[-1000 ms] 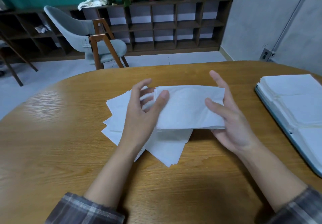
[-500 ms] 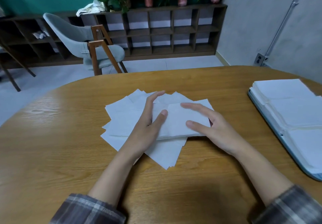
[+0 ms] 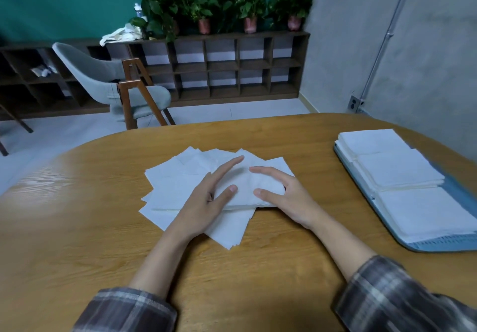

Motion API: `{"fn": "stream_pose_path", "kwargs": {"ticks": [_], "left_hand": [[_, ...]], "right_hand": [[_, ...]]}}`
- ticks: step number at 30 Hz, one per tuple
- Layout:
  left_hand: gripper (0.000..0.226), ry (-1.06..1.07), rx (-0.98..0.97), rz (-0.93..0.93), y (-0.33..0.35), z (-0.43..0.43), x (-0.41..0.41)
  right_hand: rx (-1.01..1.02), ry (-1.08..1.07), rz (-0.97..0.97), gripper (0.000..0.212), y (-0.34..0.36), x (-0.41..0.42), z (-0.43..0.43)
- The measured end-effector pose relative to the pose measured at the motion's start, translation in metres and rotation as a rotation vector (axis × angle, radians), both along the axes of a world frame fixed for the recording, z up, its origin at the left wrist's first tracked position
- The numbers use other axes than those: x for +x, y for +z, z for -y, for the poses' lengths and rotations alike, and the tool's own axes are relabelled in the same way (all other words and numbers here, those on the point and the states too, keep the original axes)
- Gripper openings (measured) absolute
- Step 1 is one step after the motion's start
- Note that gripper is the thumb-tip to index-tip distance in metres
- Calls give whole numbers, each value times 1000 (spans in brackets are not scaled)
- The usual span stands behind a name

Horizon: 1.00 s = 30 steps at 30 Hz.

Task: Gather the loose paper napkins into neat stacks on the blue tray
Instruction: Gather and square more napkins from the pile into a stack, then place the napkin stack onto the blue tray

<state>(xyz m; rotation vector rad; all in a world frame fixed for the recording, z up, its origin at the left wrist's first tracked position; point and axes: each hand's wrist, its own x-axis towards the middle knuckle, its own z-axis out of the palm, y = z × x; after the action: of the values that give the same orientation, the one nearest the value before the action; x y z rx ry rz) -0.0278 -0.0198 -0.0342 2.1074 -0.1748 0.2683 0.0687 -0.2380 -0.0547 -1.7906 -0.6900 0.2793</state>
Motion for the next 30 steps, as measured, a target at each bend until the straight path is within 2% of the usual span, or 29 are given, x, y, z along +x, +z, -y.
{"fn": "stream_pose_path", "kwargs": {"ticks": [3, 8, 13, 18, 24, 30], "left_hand": [[47, -24, 53, -21, -4, -2, 3], [35, 1, -117, -96, 0, 1, 4], [41, 52, -89, -108, 5, 3, 4], [42, 97, -56, -37, 12, 17, -2], [37, 21, -77, -59, 27, 58, -9], [36, -43, -233, -148, 42, 126, 0]], "right_hand": [[2, 1, -10, 43, 0, 0, -1], [2, 2, -43, 43, 3, -1, 1], [50, -33, -85, 43, 8, -7, 0], [113, -69, -93, 44, 16, -20, 11], [33, -86, -48, 41, 38, -30, 66], [-68, -247, -29, 47, 60, -27, 145]]}}
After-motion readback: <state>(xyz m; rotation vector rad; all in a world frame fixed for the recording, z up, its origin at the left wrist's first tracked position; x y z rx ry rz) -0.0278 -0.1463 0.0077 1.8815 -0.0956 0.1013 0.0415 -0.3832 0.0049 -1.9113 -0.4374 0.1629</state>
